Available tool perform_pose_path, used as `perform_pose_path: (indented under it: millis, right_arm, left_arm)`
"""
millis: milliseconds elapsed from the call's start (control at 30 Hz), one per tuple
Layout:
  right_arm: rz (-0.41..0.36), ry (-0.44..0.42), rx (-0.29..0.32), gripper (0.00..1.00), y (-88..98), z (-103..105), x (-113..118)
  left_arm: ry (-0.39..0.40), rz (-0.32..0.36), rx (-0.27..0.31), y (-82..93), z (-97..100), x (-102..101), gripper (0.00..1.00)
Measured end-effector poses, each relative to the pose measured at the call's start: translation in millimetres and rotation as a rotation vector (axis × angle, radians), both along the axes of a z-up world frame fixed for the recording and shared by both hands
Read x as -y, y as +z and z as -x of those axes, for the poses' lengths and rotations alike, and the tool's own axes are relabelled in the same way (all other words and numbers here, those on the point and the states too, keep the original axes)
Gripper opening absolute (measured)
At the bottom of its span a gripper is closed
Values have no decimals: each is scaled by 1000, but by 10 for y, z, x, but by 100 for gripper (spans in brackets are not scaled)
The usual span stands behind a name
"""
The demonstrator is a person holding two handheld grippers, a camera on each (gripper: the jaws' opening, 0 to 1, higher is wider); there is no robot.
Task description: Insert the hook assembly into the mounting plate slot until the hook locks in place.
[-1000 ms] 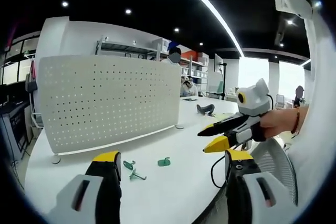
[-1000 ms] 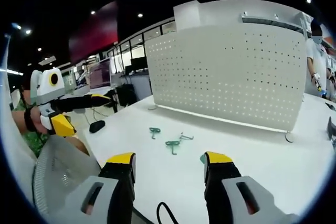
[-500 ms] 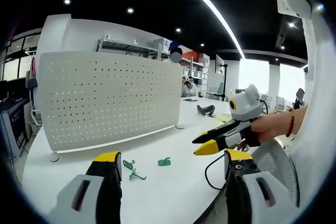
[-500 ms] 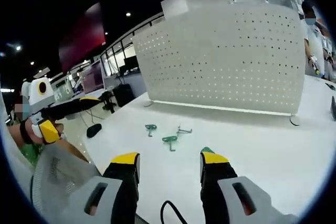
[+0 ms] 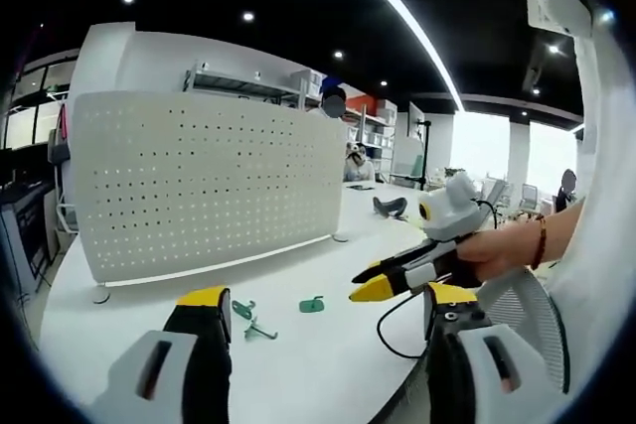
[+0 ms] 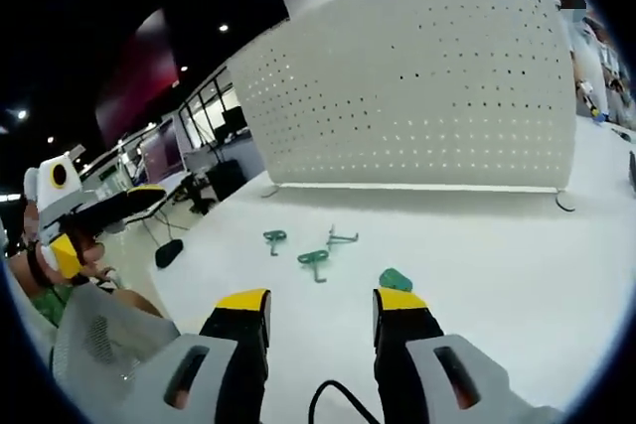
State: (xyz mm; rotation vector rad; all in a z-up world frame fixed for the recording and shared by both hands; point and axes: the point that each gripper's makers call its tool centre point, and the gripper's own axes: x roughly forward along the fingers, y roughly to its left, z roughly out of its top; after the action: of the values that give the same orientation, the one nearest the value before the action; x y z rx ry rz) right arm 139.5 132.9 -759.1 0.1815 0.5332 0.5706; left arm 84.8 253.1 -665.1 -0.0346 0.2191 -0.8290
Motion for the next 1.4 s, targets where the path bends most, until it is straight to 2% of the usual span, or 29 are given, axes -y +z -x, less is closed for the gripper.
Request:
perform_pose_path:
  millis: [167, 467, 700, 1033, 1400]
  right_arm:
    - [-12, -21, -33, 40, -93, -31, 18]
    - [-107, -108, -118, 37, -197, -120, 50]
    - [-149, -147, -169, 33, -287, -206, 46]
    - [-179, -165, -207, 31, -398, -265, 29]
    - [-260, -248, -261, 28, -500, -383, 72]
  left_arm:
    - [-3, -2, -2, -13, -18, 11, 81]
    - [-5, -4, -9, -30, -25, 17, 81]
    - [-8, -8, -10, -26, -25, 8, 81]
    - [-7, -14, -13, -30, -38, -13, 80]
    - [-3, -13, -14, -50, -46, -20, 79]
